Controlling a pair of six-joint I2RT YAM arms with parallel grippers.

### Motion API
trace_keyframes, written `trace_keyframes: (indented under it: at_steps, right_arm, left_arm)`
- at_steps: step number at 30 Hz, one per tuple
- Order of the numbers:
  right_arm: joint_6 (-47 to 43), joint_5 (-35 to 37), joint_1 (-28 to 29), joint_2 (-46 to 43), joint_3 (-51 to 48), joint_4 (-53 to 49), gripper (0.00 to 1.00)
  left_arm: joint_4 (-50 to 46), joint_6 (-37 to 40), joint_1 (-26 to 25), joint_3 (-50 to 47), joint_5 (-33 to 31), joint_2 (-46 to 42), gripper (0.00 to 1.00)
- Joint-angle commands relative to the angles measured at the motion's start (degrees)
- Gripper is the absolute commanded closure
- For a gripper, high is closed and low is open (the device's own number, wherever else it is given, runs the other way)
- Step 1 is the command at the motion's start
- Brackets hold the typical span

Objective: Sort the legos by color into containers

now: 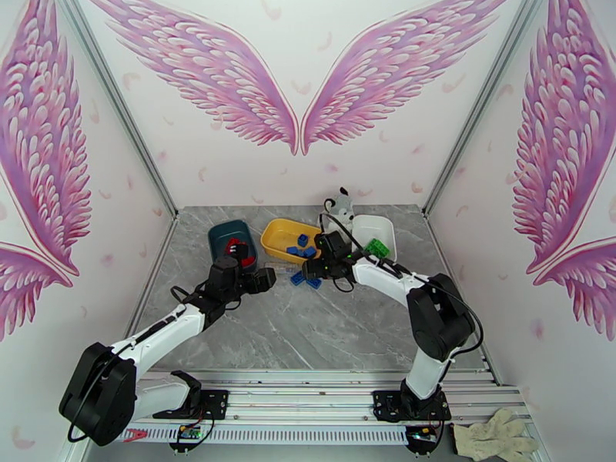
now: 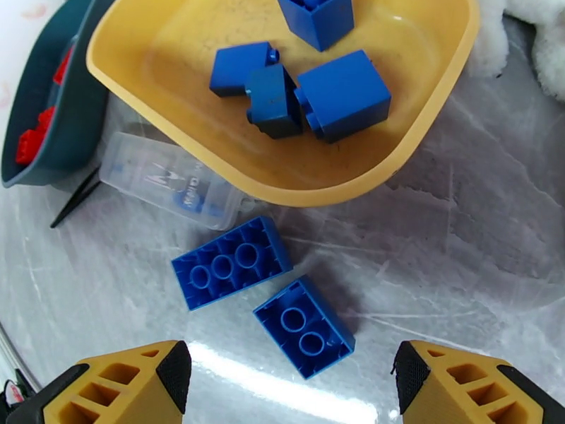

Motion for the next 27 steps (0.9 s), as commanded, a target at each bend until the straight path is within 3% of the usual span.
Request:
trace_keyframes:
  at_steps: [1,18,27]
  right_arm:
    - [-1.66,1.37,0.04,3.13,-0.51,3.54,0.18]
    - [-1.00,-1.22,2.44,6.29,-1.35,4.21,0.23]
    - [-0.55,3.62,6.42,7.01,0.09,1.05,0.32]
  left_arm:
    - [-0.43,-0.61,0.72,-0.60,0.94,-0.92,0.01]
    - [-0.26,-2.11,3.46,-1.31,3.85,-1.65,0.01]
    - [-0.10,-2.38,3.73,-1.42,4.30,-1.17,0.01]
